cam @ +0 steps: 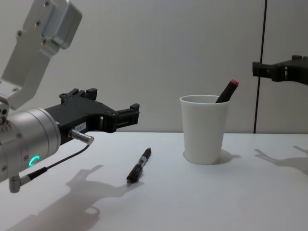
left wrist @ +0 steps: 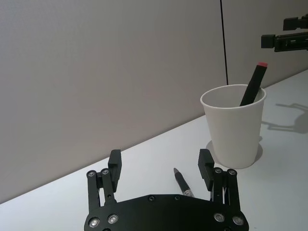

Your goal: Place the pen into the pen holder.

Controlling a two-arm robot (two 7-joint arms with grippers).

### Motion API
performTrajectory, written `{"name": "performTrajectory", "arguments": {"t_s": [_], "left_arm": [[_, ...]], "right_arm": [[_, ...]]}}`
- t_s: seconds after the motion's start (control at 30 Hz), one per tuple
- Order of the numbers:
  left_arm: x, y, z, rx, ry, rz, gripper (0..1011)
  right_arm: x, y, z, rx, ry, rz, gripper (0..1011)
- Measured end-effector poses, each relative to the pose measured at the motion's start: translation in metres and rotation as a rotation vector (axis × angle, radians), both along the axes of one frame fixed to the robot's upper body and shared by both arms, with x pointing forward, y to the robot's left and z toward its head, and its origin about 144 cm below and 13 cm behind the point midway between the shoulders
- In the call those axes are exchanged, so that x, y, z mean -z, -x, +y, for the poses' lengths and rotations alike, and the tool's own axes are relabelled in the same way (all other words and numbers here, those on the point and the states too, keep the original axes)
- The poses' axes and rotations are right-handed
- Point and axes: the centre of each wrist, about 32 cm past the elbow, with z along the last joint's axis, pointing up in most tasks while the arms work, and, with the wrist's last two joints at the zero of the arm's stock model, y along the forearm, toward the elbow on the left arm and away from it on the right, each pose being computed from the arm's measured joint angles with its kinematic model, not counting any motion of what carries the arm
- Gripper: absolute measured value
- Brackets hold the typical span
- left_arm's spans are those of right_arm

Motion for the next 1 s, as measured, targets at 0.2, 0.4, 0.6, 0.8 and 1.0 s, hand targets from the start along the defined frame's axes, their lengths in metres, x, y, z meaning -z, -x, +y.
{"name": "performTrajectory", "arguments": {"t_s": [0.2,0.4,0.6,0.8,1.0], "left_arm": [[0.000,0.000,0.000,0.000,0.000,0.000,1003],[0.000,0.000,0.000,0.000,0.000,0.000,1003],[0.000,0.000,0.000,0.000,0.000,0.000,1003],[0.000,0.000,0.000,0.000,0.000,0.000,1003],[0.000,0.000,0.000,0.000,0.000,0.000,1003]], "right_arm": [[0.007,0.011,-0.002,-0.007,-0.006,-0.001,1001],[0.015,0.025,-0.003,-0.020,-0.014,-0.001,1001],[0.024,0.042,-0.004,-0.037,-0.026,0.002,1001],[0.032,0.061,-0.004,-0.058,-0.041,0.006,1001],[0.039,0.077,-0.004,-0.077,-0.056,0.013,1001]]}}
